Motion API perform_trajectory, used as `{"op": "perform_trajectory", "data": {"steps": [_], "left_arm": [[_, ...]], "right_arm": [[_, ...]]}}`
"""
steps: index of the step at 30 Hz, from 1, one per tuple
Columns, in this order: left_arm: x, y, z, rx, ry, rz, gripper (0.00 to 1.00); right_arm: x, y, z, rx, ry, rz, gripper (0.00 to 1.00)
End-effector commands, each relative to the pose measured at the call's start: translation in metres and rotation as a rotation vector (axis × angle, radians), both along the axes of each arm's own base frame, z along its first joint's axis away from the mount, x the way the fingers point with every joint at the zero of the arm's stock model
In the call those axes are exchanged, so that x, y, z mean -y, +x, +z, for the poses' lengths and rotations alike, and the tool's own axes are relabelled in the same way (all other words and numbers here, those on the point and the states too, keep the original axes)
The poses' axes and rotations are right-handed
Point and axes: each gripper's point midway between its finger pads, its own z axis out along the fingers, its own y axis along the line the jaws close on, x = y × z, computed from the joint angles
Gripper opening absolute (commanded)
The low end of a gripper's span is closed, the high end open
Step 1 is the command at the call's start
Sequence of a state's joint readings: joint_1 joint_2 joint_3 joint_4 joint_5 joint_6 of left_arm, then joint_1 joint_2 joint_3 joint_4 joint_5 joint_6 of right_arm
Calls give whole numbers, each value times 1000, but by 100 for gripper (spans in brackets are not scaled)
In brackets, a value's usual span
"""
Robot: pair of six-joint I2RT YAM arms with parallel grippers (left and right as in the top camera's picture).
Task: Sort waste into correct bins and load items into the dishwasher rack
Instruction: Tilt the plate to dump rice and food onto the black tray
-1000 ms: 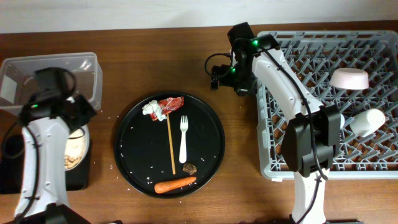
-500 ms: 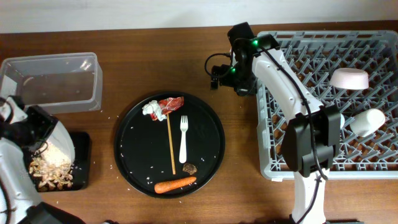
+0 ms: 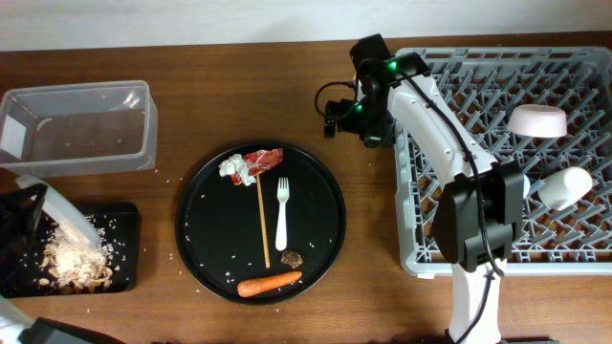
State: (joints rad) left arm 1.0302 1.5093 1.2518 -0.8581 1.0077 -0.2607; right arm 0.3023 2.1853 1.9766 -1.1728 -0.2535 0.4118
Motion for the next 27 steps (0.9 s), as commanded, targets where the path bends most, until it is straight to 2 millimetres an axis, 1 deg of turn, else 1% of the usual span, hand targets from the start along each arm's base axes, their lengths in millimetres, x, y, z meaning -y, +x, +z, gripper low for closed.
{"op": "perform_trajectory", "data": {"steps": [1,2,4,6,7,9,10,13,14,15,16,17,18,19,20,21,22,23,25,26,27], "left_arm": [[2,5,0,61,-58,-36,1],[6,4,-2,68,-117,-42,0],[-1,4,-13,67,-163,-38,0],[-3,5,-15,93,-221,-42,0],[-6,4,-20,90,-240,-35,1],[-8,2,-18,128,-281,-39,0],[-11,1,-18,133,-272,-34,0],[-11,1,-14,157,-290,-39,0],[-6,1,-9,176,-329,-47,1],[-8,2,-4,219,-291,-70,0],[-13,3,-11,189,-250,-57,0],[-4,-1,-12,163,-327,-49,1],[-5,-1,-12,172,-305,-56,0],[-13,1,-19,148,-246,-46,1],[-2,-5,-16,139,-343,-41,0],[0,-5,-12,185,-293,-74,1],[-8,-6,-25,123,-234,-56,0],[-2,-12,-33,47,-300,-28,0],[-3,-11,-31,69,-284,-36,0],[-1,-10,-25,97,-305,-44,1],[-6,-8,-27,101,-265,-44,1]], "right_arm": [[0,3,-1,0,4,-4,99],[0,3,-1,0,4,-4,99],[0,3,-1,0,4,-4,99],[0,3,-1,0,4,-4,99],[0,3,-1,0,4,-4,99],[0,3,-1,0,4,-4,99],[0,3,-1,0,4,-4,99],[0,3,-1,0,4,-4,99],[0,3,-1,0,4,-4,99],[0,3,-1,0,4,-4,99],[0,3,-1,0,4,-4,99],[0,3,-1,0,4,-4,99],[0,3,-1,0,4,-4,99],[0,3,-1,0,4,-4,99],[0,3,-1,0,4,-4,99],[0,3,-1,0,4,-4,99],[0,3,-1,0,4,-4,99],[0,3,-1,0,4,-4,99],[0,3,-1,0,4,-4,99],[0,3,-1,0,4,-4,99],[0,3,-1,0,4,-4,99]]}}
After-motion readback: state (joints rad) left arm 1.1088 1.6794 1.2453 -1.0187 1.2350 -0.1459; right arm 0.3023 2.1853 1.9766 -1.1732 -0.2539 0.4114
